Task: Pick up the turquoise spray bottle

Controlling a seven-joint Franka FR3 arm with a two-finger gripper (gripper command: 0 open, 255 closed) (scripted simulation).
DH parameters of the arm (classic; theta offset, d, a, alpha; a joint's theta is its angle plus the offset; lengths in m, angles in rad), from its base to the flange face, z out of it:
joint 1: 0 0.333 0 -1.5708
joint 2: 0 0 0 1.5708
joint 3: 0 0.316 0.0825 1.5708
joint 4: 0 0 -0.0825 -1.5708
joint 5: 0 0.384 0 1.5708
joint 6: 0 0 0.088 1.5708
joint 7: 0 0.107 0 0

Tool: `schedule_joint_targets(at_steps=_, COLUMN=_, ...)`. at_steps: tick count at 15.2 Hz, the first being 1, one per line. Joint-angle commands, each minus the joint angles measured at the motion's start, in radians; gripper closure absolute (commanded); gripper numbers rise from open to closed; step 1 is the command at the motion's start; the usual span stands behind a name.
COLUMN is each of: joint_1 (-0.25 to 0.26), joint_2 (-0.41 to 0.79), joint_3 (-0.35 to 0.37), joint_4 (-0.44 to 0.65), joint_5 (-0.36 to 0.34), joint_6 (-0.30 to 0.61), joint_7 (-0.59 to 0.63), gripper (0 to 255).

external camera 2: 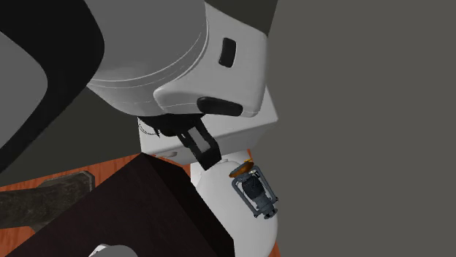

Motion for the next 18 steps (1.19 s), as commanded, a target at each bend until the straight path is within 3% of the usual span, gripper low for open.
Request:
schedule_joint_targets(at_steps=1, joint_1=0.003, joint_2=0.083, joint_3=0.028, joint_4=0.038, joint_5=-0.01, joint_6=0.057, joint_7=0.04, gripper=0)
schedule_joint_targets(at_steps=10, joint_1=0.019, joint_2=0.413, joint_3=0.103, joint_4=0.247, joint_5=-0.126, joint_6=0.206, joint_7=0.217, gripper=0)
schedule_joint_targets(at_steps=18, joint_1=0.079, joint_2=0.725, joint_3=0.105, joint_4=0.535, joint_5=-0.272, joint_6=0.236, joint_7=0.365, gripper=0)
